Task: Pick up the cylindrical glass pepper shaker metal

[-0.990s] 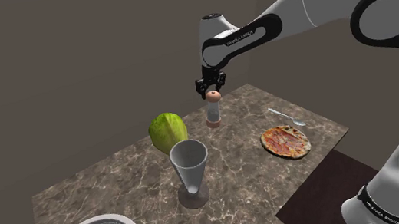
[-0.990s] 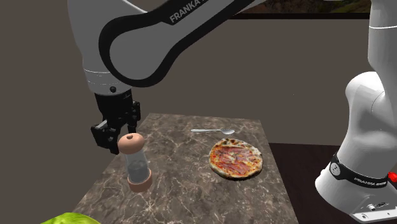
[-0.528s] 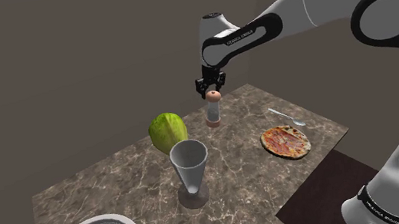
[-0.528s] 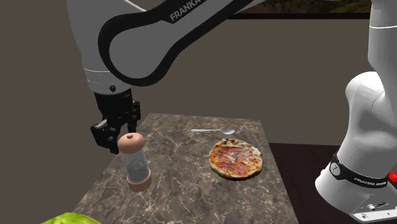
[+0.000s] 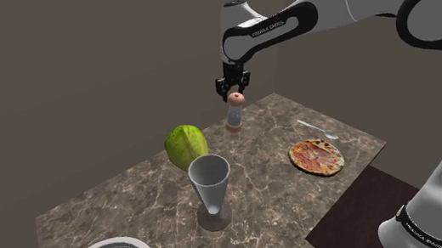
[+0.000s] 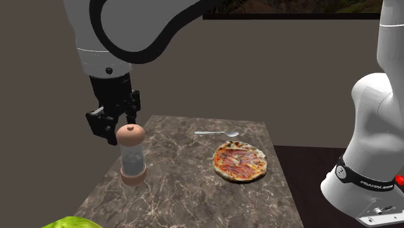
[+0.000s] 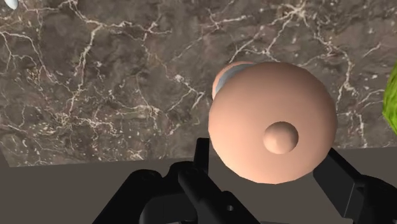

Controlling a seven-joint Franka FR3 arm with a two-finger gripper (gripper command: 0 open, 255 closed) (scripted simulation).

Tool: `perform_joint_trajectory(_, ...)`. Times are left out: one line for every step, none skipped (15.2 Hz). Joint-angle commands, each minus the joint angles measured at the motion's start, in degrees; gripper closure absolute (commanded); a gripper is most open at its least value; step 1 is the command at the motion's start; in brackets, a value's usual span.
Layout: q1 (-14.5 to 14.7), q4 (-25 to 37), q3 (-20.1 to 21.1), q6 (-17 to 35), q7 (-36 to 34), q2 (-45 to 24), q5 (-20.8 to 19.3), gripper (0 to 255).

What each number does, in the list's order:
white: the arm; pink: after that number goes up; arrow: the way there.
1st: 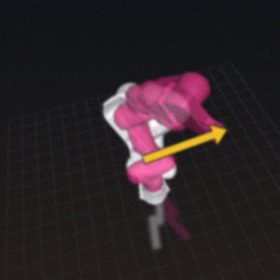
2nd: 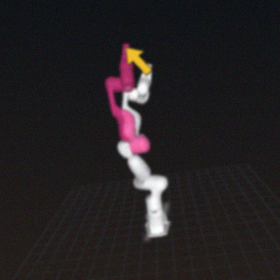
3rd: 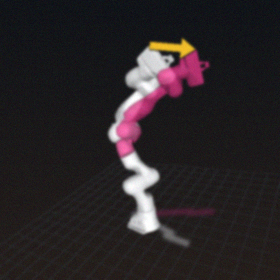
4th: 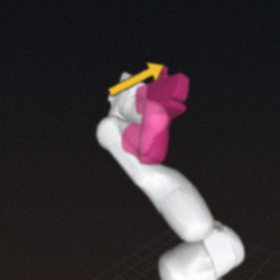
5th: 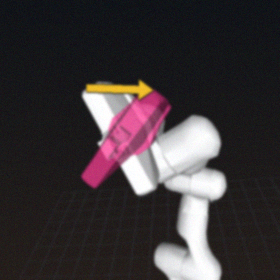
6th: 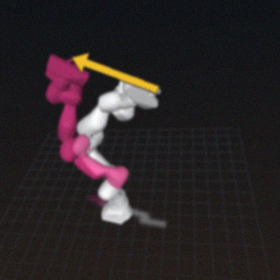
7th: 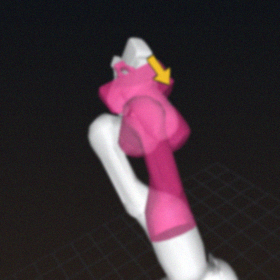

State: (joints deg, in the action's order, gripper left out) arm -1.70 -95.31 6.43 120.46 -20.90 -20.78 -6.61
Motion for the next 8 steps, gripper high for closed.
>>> perform_joint_trajectory(-0.06, 0.99, 0.03, -1.57, 0.23, 0.59, 0.15, 255)
perform_joint_trajectory(-0.06, 1.46, 0.05, -2.25, 0.30, 0.80, 0.21, 255)
perform_joint_trajectory(-0.06, 1.96, 0.07, -2.94, 0.36, 0.99, 0.26, 255)
perform_joint_trajectory(-0.06, 2.46, 0.09, -3.63, 0.43, 1.18, 0.32, 255)
perform_joint_trajectory(-0.06, 2.99, 0.11, -4.32, 0.49, 1.36, 0.37, 255)
perform_joint_trajectory(-0.05, 3.53, 0.13, -5.02, 0.56, 1.52, 0.41, 255)
perform_joint_trajectory(-0.05, 3.60, 0.13, -5.13, 0.57, 1.55, 0.42, 255)
perform_joint_trajectory(-0.05, 3.61, 0.13, -5.13, 0.57, 1.55, 0.42, 255)
